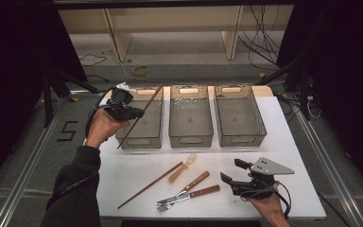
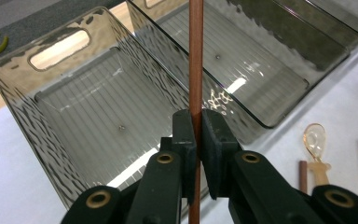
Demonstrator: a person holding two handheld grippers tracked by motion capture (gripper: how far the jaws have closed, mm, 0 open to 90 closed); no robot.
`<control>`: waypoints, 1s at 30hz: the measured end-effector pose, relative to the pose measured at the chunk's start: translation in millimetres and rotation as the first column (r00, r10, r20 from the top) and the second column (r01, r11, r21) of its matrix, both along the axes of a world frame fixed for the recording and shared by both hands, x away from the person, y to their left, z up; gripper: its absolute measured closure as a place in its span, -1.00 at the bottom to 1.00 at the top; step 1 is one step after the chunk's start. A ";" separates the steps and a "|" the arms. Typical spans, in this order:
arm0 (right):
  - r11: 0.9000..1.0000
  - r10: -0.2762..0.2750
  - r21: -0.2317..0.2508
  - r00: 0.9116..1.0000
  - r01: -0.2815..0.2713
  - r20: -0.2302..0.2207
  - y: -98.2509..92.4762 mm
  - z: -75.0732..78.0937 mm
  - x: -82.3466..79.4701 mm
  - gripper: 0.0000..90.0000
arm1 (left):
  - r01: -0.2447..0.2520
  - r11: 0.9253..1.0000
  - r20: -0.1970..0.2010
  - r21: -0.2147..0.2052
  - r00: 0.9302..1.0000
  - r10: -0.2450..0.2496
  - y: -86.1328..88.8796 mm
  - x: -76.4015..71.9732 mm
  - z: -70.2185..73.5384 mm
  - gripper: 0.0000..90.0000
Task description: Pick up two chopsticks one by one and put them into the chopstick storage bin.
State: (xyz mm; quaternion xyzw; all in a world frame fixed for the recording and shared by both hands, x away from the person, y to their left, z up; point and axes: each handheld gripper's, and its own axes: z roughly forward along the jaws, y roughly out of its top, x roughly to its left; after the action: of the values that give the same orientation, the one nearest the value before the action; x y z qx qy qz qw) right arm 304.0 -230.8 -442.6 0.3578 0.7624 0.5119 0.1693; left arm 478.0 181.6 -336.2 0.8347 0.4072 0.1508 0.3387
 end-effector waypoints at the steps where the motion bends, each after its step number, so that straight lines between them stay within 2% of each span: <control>1: 1.000 0.001 0.002 1.000 -0.001 -0.001 -0.1 0.0 0.0 -0.41 | -0.002 1.000 0.002 -0.002 1.000 0.002 -0.5 2.5 0.5 0.86; 5: 1.000 0.001 0.002 1.000 -0.001 -0.002 0.0 -0.2 0.2 -0.41 | -0.017 1.000 0.006 -0.007 1.000 0.017 -0.8 12.8 3.7 0.86; 7: 1.000 0.004 0.001 1.000 -0.004 -0.003 0.3 -0.4 0.3 -0.41 | -0.016 1.000 0.013 0.007 1.000 0.016 -1.0 18.5 4.4 0.86; 16: 1.000 0.008 0.000 1.000 -0.008 -0.007 0.5 -1.4 1.2 -0.41 | -0.059 0.998 0.051 -0.025 0.997 0.061 3.6 39.1 4.0 0.86; 28: 1.000 0.013 0.001 1.000 -0.013 -0.012 1.5 -2.0 0.9 -0.41 | -0.115 0.992 0.052 -0.052 0.992 0.118 15.9 49.9 -18.5 0.86; 30: 1.000 0.013 0.002 1.000 -0.013 -0.012 1.5 -2.2 1.1 -0.41 | -0.118 0.992 0.055 -0.043 0.991 0.120 15.5 50.5 -23.8 0.86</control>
State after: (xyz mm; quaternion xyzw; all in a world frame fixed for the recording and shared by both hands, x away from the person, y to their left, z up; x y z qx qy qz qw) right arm 305.1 -229.3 -444.8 0.3559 0.7653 0.5116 0.1609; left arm 528.5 197.1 -360.0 0.7974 0.4493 0.1864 0.3570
